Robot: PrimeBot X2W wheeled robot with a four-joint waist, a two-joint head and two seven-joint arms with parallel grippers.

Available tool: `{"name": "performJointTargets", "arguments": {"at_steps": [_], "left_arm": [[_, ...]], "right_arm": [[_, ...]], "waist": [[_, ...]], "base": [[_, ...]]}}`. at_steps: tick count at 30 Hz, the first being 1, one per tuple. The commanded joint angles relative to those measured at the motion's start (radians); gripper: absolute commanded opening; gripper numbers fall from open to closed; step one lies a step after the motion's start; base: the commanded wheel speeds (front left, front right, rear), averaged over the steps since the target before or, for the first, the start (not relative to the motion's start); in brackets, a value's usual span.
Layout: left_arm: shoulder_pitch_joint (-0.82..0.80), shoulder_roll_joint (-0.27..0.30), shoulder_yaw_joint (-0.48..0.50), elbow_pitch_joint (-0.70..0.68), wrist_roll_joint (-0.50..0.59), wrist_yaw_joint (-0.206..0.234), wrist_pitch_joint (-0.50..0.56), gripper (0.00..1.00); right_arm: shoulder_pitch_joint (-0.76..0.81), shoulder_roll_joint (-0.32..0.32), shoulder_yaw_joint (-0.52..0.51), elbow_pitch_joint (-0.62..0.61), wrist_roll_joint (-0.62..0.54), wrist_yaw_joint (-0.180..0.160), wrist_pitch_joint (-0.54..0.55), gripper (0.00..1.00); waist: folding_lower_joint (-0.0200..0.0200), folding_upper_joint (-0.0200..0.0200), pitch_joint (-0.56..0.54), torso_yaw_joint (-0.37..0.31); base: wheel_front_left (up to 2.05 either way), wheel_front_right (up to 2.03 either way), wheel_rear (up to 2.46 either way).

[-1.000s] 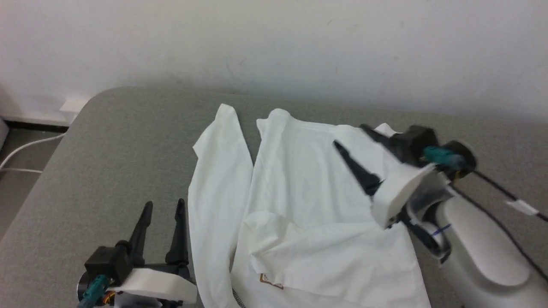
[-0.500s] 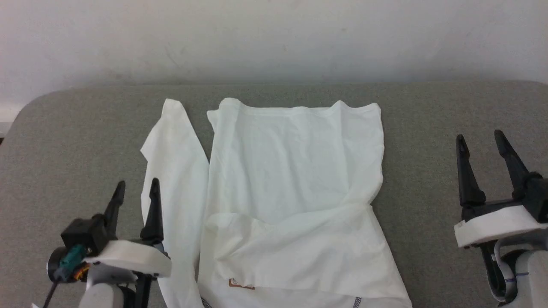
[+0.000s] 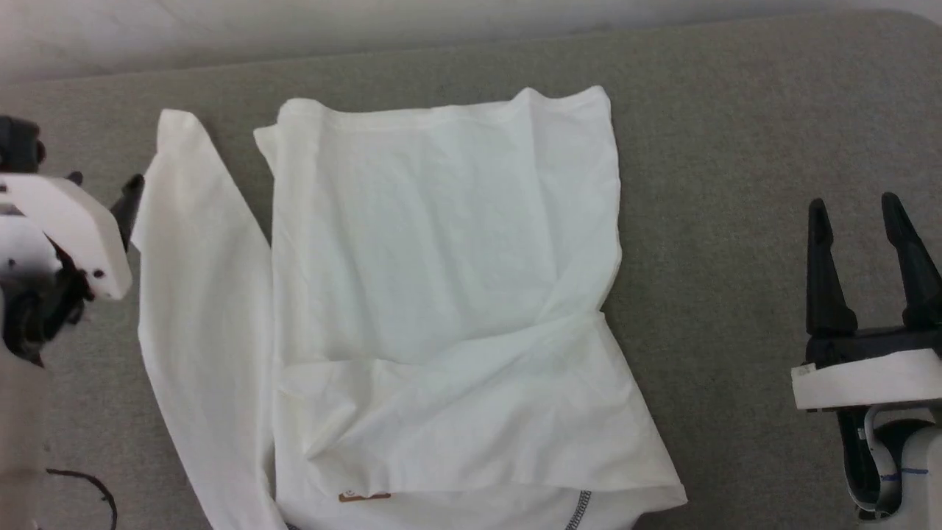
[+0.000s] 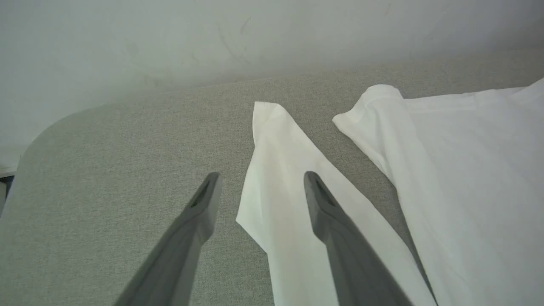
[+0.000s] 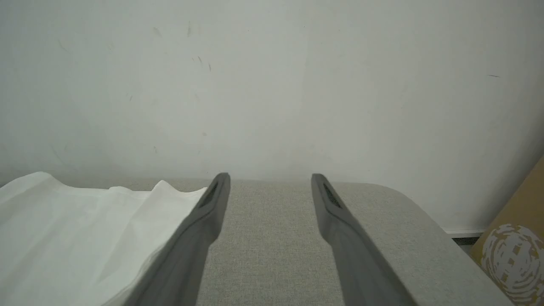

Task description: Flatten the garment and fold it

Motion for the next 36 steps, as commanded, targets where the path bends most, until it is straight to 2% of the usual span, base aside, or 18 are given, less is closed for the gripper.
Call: {"name": "performJointTargets", "arguments": {"at_steps": [1,5,8,11,16,17,18,19,22,31,36], "left_arm": [[-0.053,0.038,-0.025,0.028,-0.057,-0.006,0.080,1.00],[-0.124,0.129,-0.062,0.085,-0.169,-0.007,0.268,1.00],[-0.145,0.181,-0.077,0.115,-0.219,-0.007,0.368,1.00],[-0.147,0.218,-0.074,0.140,-0.236,-0.007,0.407,1.00],[-0.115,0.244,-0.087,0.182,-0.236,-0.006,0.436,1.00],[-0.107,0.246,-0.092,0.190,-0.233,-0.006,0.440,0.92],[-0.099,0.245,-0.093,0.198,-0.236,-0.005,0.445,0.10],[-0.093,0.239,-0.091,0.205,-0.245,-0.005,0.449,0.00],[-0.082,0.222,-0.073,0.211,-0.267,-0.003,0.414,0.00],[-0.054,0.226,-0.009,0.209,-0.220,0.015,0.079,0.00],[-0.014,0.216,0.001,0.165,-0.204,0.016,-0.035,0.00]], "right_arm": [[-0.018,0.005,0.007,-0.006,0.002,-0.001,-0.004,1.00],[-0.032,0.008,0.021,0.009,0.014,-0.001,-0.020,1.00],[-0.038,0.009,0.031,0.029,0.025,-0.001,-0.033,1.00],[-0.042,0.009,0.030,0.049,0.037,-0.001,-0.042,1.00],[-0.047,0.010,0.025,0.069,0.043,-0.001,-0.056,1.00],[-0.049,0.010,0.023,0.072,0.042,-0.001,-0.057,1.00],[-0.051,0.010,0.023,0.074,0.042,-0.001,-0.058,1.00],[-0.052,0.010,0.024,0.076,0.040,-0.001,-0.058,1.00],[-0.055,0.010,0.021,0.082,0.032,-0.001,-0.058,1.00],[-0.034,0.010,0.005,0.098,0.010,-0.001,-0.044,1.00],[-0.009,0.010,-0.010,0.098,0.003,-0.001,-0.030,1.00]], "waist": [[-0.0003,-0.0001,0.119,-0.096],[-0.0003,-0.0001,0.159,-0.127],[-0.0003,-0.0001,0.177,-0.143],[-0.0003,-0.0001,0.189,-0.153],[-0.0003,-0.0001,0.199,-0.152],[-0.0003,-0.0001,0.200,-0.150],[-0.0003,-0.0001,0.200,-0.147],[-0.0003,-0.0001,0.198,-0.143],[-0.0003,-0.0001,0.187,-0.128],[-0.0003,-0.0001,0.055,-0.064],[-0.0003,-0.0001,-0.024,-0.023]], "base": [[0.00,0.00,0.00],[0.00,0.00,0.00],[0.00,0.00,0.00],[0.00,0.00,0.00],[0.00,0.00,0.00],[0.00,0.00,0.00],[0.00,0.00,0.00],[0.00,0.00,0.00],[0.00,0.00,0.00],[0.00,0.00,0.00],[0.00,0.00,0.00]]}}
